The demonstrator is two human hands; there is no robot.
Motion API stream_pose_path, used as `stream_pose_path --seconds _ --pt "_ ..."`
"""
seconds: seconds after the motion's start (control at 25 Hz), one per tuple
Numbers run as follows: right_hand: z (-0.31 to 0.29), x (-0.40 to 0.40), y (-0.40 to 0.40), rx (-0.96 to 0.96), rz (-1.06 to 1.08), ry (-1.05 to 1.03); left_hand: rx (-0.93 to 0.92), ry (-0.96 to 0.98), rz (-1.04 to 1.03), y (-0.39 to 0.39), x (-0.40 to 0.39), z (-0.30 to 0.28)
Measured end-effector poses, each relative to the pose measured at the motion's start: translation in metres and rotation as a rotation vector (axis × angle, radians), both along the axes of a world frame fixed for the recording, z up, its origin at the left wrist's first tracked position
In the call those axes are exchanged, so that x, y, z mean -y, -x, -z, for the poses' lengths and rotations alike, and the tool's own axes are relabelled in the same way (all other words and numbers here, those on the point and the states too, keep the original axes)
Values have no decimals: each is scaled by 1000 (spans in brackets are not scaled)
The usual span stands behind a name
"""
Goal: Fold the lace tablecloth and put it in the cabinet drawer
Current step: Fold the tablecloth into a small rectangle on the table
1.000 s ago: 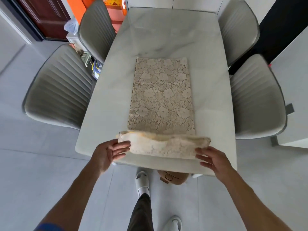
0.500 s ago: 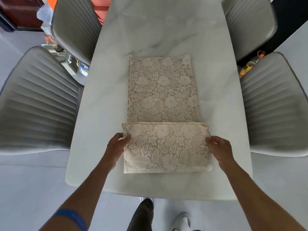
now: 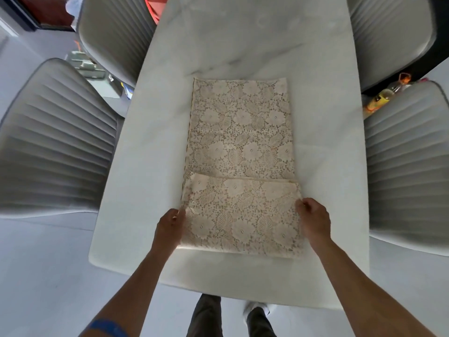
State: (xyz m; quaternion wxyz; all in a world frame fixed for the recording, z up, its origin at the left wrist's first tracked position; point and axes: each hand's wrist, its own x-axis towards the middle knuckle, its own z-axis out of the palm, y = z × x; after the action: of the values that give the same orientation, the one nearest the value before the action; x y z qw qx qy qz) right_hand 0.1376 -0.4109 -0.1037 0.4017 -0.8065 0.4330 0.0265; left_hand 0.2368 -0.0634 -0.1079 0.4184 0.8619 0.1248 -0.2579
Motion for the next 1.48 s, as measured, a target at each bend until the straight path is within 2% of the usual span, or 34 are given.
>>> stream_pose_path --seconds 0.12,0.28,0.4,0.52,0.64,0.68,0.76,0.84,0.92,1.04,1.24,1.48 --pt "-5 2 0 -66 33 -167 -39 -86 34 6 -8 2" --pt "-14 3 11 -185 -19 -311 50 -170 86 31 -24 4" --pt "-16 -7 23 -326 -209 -167 105 -250 99 35 -16 5" --pt "-15 -23 30 -266 -133 -22 161 -257 97 38 -12 4" --pt "-15 -41 39 -61 -36 243 203 -308 61 41 -10 -4" --pt "-15 -49 40 57 -98 366 274 -347 93 41 -7 -6" --pt "-8 -68 34 208 -332 525 459 -392 306 40 9 -4" --pt "8 -81 18 144 -543 554 570 -391 585 36 30 8" --pt "25 -76 4 -38 -596 525 553 -420 728 31 41 24" --pt "47 -54 17 -218 -598 579 535 -499 822 24 33 45" --pt "47 -63 61 -240 -428 584 529 -515 858 40 17 46" --pt "33 -73 81 -317 -392 559 449 -535 926 58 0 27"
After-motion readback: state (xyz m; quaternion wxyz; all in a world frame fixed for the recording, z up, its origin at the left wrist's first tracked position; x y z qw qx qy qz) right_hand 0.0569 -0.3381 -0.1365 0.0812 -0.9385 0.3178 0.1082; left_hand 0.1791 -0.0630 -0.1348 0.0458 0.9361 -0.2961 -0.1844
